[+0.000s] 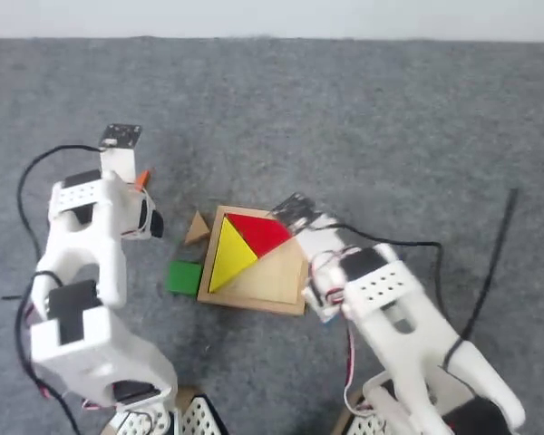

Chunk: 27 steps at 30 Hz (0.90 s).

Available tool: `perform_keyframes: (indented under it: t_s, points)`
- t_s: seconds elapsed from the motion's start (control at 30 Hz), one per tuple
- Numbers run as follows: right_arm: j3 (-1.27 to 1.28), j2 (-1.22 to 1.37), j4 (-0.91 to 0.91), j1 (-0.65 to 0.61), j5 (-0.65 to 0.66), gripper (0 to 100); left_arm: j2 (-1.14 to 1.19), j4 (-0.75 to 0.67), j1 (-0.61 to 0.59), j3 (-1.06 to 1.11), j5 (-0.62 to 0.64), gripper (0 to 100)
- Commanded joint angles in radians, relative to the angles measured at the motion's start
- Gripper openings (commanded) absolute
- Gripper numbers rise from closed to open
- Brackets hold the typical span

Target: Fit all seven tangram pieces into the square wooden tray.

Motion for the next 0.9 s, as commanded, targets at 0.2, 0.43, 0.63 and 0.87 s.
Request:
perform_keyframes:
  t_s: [0.2, 0.43, 0.63, 0.87]
  points:
    - [0.074, -0.255, -0.008, 0.134, 0.034, 22.3, -0.354, -0.051, 0.023, 0.288, -0.069, 20]
    - [0.121, -0.263, -0.074, 0.133, 0.026, 22.3, -0.431, -0.046, 0.176, 0.386, -0.071, 20]
    - [0.121, -0.228, -0.094, 0.133, 0.031, 22.3, -0.358, -0.064, 0.193, 0.237, 0.002, 20]
    - [0.121, -0.228, -0.099, 0.133, 0.032, 22.3, -0.071, -0.048, 0.273, 0.012, 0.100, 20]
